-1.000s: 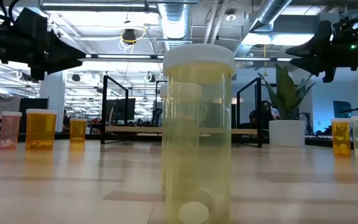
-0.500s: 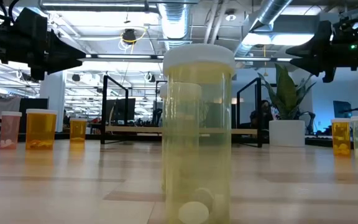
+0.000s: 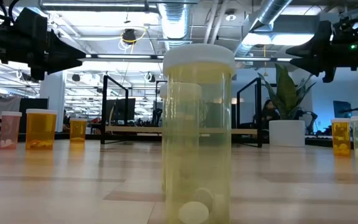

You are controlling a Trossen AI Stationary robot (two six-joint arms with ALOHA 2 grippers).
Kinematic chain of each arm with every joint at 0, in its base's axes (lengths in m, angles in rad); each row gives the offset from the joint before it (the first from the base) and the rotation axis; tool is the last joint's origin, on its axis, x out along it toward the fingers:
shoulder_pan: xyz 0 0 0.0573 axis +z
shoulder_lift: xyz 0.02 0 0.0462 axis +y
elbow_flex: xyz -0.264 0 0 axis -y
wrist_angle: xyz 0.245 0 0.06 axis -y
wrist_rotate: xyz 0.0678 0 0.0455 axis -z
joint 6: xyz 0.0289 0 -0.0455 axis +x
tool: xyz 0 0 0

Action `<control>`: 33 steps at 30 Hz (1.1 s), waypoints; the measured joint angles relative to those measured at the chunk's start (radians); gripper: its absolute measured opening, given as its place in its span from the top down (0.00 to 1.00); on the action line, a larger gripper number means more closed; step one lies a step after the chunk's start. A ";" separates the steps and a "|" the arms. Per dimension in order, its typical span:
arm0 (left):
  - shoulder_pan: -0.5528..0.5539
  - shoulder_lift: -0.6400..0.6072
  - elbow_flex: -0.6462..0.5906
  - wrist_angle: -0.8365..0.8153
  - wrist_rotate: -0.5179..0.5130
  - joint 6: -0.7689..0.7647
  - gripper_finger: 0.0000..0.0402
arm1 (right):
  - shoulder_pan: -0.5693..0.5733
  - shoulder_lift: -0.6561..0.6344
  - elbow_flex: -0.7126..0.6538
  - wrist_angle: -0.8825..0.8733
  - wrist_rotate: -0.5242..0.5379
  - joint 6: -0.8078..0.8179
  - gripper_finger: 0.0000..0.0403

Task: Pick and place medicine bottles onto shelf by color

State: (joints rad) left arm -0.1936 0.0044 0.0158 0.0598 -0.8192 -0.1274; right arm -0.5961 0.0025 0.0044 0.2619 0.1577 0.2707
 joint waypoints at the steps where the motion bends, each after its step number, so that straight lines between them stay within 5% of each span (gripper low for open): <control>1: 0.000 0.000 0.000 0.000 0.000 0.000 0.54 | 0.000 0.000 0.000 0.000 0.000 0.000 0.38; 11: 0.000 0.000 0.000 0.000 0.000 -0.002 0.54 | 0.000 0.000 0.000 0.000 0.000 0.000 0.38; 22: 0.000 0.000 0.000 0.003 0.051 -0.309 0.54 | 0.000 0.000 0.000 0.000 0.000 0.000 0.38; 29: 0.001 0.000 0.000 0.003 0.012 -0.339 0.54 | 0.000 0.000 0.000 0.000 0.000 0.000 0.38; 33: 0.001 0.000 -0.001 0.073 0.094 -0.326 0.54 | 0.000 0.000 0.000 0.000 0.000 0.000 0.38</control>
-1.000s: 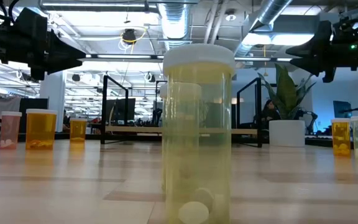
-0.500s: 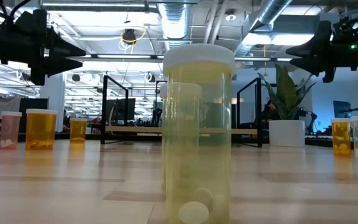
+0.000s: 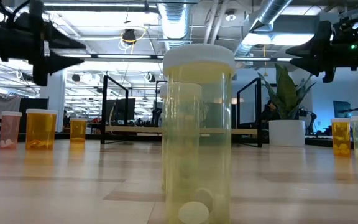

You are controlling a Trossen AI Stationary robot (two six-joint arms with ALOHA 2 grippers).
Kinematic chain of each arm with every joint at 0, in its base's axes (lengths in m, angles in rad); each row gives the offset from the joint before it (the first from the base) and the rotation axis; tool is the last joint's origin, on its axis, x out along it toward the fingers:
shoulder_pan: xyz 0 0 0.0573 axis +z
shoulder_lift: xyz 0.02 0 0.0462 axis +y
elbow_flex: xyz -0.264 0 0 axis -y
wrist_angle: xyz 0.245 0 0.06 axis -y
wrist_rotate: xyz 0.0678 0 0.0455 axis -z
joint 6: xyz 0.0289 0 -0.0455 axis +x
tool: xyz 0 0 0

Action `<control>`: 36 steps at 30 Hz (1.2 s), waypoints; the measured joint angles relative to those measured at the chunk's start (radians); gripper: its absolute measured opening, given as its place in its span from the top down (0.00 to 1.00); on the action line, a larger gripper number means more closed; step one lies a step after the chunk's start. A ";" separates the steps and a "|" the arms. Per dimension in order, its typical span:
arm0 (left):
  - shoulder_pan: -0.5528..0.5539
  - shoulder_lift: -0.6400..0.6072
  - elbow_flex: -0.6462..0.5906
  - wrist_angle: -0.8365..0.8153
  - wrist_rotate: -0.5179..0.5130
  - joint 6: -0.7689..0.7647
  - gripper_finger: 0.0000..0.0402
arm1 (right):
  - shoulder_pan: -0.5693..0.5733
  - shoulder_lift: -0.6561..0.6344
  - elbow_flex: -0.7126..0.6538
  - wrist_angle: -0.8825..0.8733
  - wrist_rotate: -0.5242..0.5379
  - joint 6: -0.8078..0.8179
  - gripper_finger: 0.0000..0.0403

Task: Pick and place medicine bottles onto shelf by color
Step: Put the top big orange pill bottle on the shelf

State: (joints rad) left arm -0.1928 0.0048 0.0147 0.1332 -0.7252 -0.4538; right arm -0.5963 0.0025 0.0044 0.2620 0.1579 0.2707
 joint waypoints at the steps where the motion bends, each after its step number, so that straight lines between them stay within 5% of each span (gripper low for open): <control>1: 0.000 0.000 0.000 0.032 0.036 0.000 0.54 | 0.000 0.000 0.000 0.000 0.000 0.000 0.38; 11: 0.000 0.035 0.092 0.258 0.205 0.025 0.54 | 0.000 0.000 0.000 0.000 0.000 0.000 0.38; 19: 0.000 0.244 0.202 0.379 0.285 0.031 0.54 | 0.000 0.000 0.000 0.000 0.000 0.000 0.38; 28: 0.026 0.630 0.272 0.991 0.309 -0.001 0.54 | 0.000 0.000 0.000 0.000 0.000 0.000 0.38; 32: 0.055 0.771 0.385 0.937 0.403 0.004 0.54 | 0.000 0.000 0.000 0.000 0.000 0.000 0.38; 36: 0.076 0.852 0.544 0.623 0.407 0.051 0.54 | 0.000 0.000 0.000 0.000 0.000 0.000 0.38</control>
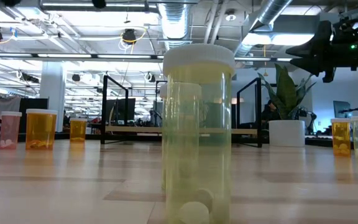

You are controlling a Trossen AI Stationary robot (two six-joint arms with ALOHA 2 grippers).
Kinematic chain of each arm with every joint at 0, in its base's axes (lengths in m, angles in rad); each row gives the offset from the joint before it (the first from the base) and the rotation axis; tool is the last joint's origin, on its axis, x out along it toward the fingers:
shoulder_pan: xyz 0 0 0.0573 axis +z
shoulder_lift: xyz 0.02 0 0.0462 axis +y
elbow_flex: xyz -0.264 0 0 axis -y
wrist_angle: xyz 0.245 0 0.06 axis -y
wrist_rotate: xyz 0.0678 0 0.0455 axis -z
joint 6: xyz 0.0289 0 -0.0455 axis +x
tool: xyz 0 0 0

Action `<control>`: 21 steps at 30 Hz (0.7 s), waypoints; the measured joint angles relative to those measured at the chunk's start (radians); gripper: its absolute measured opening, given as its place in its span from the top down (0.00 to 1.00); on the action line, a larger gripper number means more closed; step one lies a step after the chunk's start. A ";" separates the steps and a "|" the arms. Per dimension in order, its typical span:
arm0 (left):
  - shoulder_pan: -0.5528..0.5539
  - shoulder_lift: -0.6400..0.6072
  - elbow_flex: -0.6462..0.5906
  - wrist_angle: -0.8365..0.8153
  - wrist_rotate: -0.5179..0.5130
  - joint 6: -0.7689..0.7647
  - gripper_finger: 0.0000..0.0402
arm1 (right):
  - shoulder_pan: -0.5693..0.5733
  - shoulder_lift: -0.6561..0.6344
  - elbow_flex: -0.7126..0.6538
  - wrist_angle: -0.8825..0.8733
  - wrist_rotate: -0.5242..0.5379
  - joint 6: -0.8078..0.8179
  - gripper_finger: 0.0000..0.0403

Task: Pick and place medicine bottles onto shelf by color
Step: Put the top big orange pill bottle on the shelf

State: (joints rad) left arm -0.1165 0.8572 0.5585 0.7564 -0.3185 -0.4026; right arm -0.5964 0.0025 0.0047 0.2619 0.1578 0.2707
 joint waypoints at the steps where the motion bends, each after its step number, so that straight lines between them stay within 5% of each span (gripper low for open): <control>1: 0.004 0.006 0.043 -0.116 -0.022 0.002 0.54 | 0.000 0.000 0.000 0.000 0.000 0.000 0.38; 6: 0.026 0.043 0.308 -0.848 -0.140 -0.094 0.54 | 0.000 0.000 0.000 0.000 0.000 0.000 0.38; 11: 0.059 0.138 0.573 -1.447 -0.132 -0.243 0.54 | 0.000 0.000 0.000 0.000 0.000 0.000 0.38; 16: 0.138 0.248 0.750 -1.879 -0.103 -0.375 0.54 | 0.000 0.000 0.000 0.000 0.000 0.000 0.38; 21: 0.251 0.357 0.825 -2.136 -0.052 -0.371 0.54 | 0.000 0.000 0.000 -0.001 0.000 0.000 0.38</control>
State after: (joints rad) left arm 0.1346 1.2145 1.3833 -1.3794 -0.3704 -0.7737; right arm -0.5961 0.0025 0.0047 0.2611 0.1577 0.2707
